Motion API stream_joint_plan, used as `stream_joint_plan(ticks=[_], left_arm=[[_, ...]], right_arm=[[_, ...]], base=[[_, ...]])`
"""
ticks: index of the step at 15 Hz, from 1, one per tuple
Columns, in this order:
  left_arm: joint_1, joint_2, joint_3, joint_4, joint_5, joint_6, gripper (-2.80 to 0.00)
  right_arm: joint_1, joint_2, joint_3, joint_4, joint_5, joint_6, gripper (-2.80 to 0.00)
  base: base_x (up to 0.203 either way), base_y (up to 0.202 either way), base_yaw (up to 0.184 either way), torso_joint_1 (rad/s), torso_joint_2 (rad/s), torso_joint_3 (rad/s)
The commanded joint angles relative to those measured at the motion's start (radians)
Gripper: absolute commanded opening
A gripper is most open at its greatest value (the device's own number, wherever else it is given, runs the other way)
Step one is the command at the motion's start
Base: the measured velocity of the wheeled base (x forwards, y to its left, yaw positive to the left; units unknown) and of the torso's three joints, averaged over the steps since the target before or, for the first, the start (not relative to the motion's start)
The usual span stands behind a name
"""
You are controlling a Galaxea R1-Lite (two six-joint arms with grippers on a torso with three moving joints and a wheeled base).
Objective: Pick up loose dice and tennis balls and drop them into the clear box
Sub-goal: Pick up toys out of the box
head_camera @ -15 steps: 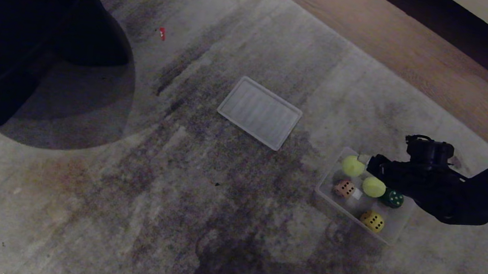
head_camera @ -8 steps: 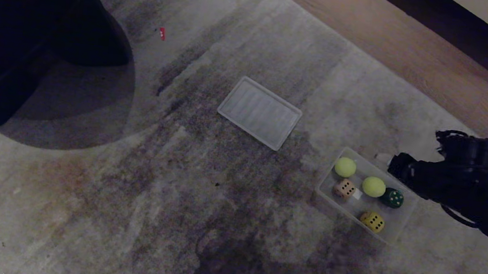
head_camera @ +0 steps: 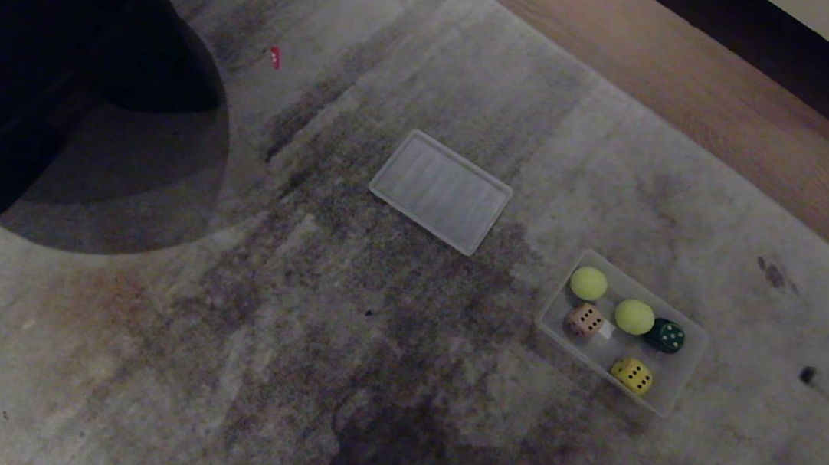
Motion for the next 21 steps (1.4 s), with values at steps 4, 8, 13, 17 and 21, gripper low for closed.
stream_joint_plan(ticks=[4, 8, 13, 17, 21], left_arm=[[0.000, 0.001, 0.002, 0.000, 0.000, 0.000, -2.80], [0.000, 0.001, 0.002, 0.000, 0.000, 0.000, -2.80], [0.000, 0.001, 0.002, 0.000, 0.000, 0.000, -2.80], [0.000, 0.001, 0.002, 0.000, 0.000, 0.000, -2.80], [0.000, 0.001, 0.002, 0.000, -0.001, 0.002, -2.80]], right_arm=[[-0.056, -0.662, 0.229, 0.443, -0.030, -0.175, -2.80], [0.021, -0.783, 0.305, 0.457, -0.089, -0.277, -2.80], [0.014, -0.955, 0.335, 0.427, -0.109, -0.262, -2.80], [0.014, -0.954, 0.335, 0.427, -0.107, -0.269, -2.80], [0.012, -0.954, 0.335, 0.425, -0.108, -0.266, -2.80]], base=[[0.000, 0.000, 0.000, 0.000, 0.00, 0.000], [0.000, 0.000, 0.000, 0.000, 0.00, 0.000], [0.000, 0.000, 0.000, 0.000, 0.00, 0.000], [0.000, 0.000, 0.000, 0.000, 0.00, 0.000], [0.000, 0.000, 0.000, 0.000, 0.00, 0.000]])
